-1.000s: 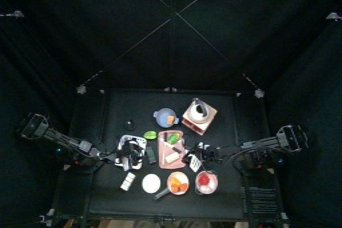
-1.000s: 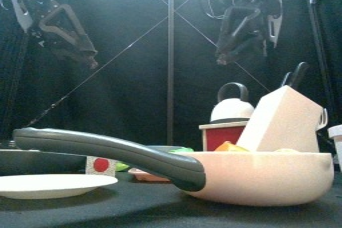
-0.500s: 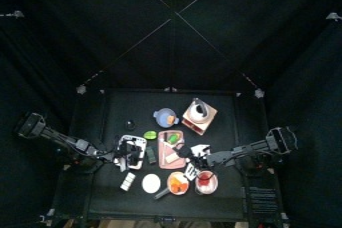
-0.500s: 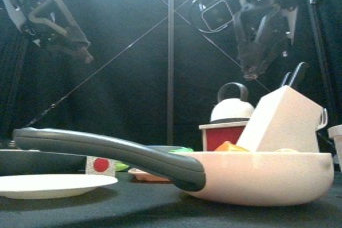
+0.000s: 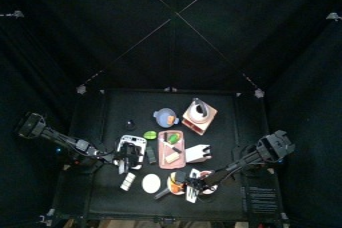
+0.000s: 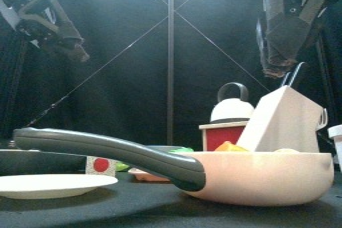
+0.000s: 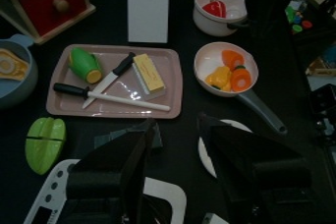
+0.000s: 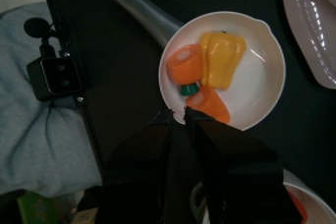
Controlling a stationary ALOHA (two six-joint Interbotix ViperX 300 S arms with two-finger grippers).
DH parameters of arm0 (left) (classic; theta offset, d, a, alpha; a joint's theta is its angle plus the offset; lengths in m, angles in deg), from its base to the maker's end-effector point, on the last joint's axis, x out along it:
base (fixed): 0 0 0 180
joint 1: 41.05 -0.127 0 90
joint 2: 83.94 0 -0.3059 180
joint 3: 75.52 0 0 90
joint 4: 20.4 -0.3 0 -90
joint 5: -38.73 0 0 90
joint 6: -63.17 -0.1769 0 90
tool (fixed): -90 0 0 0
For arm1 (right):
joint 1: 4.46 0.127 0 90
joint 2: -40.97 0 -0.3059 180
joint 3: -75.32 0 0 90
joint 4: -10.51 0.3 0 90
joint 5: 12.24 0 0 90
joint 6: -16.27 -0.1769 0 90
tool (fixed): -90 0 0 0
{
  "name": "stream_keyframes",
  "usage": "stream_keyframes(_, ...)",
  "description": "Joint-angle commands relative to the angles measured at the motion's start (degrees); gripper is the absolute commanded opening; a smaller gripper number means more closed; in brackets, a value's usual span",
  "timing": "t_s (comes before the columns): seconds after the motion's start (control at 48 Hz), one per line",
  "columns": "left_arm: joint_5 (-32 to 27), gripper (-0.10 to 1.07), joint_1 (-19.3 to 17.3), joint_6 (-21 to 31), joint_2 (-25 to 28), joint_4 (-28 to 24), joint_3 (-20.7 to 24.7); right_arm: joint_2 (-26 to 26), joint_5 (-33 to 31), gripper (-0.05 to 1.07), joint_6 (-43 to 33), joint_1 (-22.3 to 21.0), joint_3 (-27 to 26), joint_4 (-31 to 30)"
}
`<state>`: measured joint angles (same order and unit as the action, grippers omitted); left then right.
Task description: Grab carrot top
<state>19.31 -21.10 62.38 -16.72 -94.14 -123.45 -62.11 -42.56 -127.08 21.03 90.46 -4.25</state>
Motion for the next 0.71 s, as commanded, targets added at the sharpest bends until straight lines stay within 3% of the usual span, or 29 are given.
stream_keyframes(0.0, 0.09, 0.8, -0.09, 0.09, 0.0, 0.0, 0.44, 0.44, 0.35, 0.61, 0.18, 0.53, -1.85, -2.02)
stream_keyframes(0.354, 0.09, 0.81, -1.14, 0.09, 0.0, 0.62, -0.18, -4.83, -2.81, 0.61, 0.44, 0.7, -2.02, -4.13)
stream_keyframes(0.688, 0.09, 0.8, -1.93, 0.09, 0.0, 0.79, -0.53, -5.01, -5.19, 0.65, 0.44, 0.88, -2.9, -5.36)
